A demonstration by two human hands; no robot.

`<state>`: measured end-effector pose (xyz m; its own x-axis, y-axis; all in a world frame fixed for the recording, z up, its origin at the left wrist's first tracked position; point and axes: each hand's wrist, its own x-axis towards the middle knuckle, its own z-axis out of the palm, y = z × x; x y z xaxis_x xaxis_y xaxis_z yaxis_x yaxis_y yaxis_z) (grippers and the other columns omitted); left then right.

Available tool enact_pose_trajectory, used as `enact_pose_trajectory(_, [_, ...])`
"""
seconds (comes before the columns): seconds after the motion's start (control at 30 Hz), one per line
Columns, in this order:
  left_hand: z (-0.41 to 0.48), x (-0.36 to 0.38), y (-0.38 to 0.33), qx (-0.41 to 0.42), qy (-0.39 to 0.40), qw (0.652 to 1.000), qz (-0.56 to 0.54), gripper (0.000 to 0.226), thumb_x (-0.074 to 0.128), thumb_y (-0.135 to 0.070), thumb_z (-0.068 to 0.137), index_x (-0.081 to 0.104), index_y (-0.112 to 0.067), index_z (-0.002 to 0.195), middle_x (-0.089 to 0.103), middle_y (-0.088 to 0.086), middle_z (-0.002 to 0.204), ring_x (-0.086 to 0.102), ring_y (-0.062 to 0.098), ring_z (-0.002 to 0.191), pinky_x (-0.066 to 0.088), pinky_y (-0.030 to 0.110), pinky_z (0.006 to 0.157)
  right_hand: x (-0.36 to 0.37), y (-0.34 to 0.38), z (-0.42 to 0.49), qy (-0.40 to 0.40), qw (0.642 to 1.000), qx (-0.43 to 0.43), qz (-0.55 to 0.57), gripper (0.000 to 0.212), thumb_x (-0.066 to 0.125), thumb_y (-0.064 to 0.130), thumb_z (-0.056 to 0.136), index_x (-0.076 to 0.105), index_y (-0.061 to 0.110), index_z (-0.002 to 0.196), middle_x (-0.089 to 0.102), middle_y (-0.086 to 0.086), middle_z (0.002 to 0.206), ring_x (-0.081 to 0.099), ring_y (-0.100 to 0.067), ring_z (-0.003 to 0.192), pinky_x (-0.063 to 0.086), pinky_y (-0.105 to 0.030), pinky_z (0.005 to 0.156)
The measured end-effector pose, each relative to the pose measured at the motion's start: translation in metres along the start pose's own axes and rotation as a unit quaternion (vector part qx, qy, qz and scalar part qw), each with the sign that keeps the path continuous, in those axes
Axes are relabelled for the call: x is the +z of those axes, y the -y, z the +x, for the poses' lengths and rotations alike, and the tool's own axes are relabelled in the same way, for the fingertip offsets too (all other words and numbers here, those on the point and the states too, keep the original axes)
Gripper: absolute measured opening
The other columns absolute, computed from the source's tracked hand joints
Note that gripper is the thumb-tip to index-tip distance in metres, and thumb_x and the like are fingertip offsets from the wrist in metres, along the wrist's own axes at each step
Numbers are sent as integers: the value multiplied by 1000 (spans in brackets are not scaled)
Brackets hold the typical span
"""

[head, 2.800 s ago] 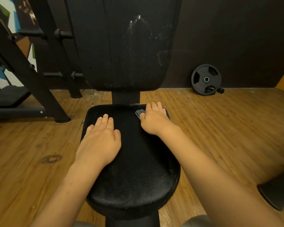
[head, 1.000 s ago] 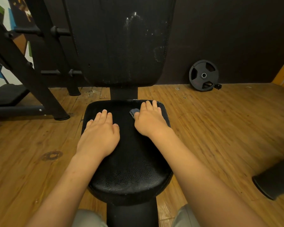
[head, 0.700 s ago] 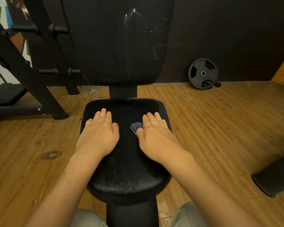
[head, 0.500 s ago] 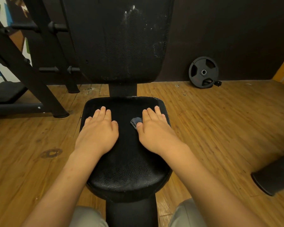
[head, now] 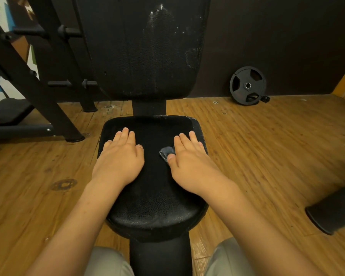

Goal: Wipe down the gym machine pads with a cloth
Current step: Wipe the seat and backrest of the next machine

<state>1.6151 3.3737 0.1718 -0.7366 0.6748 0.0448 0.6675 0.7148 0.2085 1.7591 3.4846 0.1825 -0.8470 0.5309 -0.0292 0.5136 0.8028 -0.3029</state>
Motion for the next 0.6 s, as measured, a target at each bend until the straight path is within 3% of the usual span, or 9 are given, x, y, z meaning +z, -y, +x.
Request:
enact_pose_trajectory(0.23, [1, 1, 4, 6, 5, 1000, -7, 59, 24, -37, 110, 10, -14, 163, 3, 6, 171, 4, 20, 157, 12, 42, 127, 7, 4, -59, -7, 1000, -23, -4, 63, 24, 39, 111, -1, 15, 164, -10, 0, 172, -19, -16, 155, -12, -31, 123])
enact_pose_trajectory(0.43, [0, -2, 1, 5, 2, 1000, -11, 59, 25, -36, 110, 12, -13, 163, 4, 7, 171, 5, 21, 157, 12, 42, 127, 2, 2, -29, -15, 1000, -4, -3, 62, 24, 38, 112, 1, 13, 164, -8, -4, 172, -18, -21, 156, -6, -37, 125])
enact_pose_trajectory(0.6, [-4, -2, -2, 2, -4, 1000, -19, 59, 26, -36, 110, 11, -15, 163, 4, 6, 171, 5, 20, 157, 11, 41, 127, 11, 3, -56, -23, 1000, -12, 1, 66, 26, 44, 110, -2, 18, 164, -10, 2, 172, -20, -14, 155, -13, -30, 121])
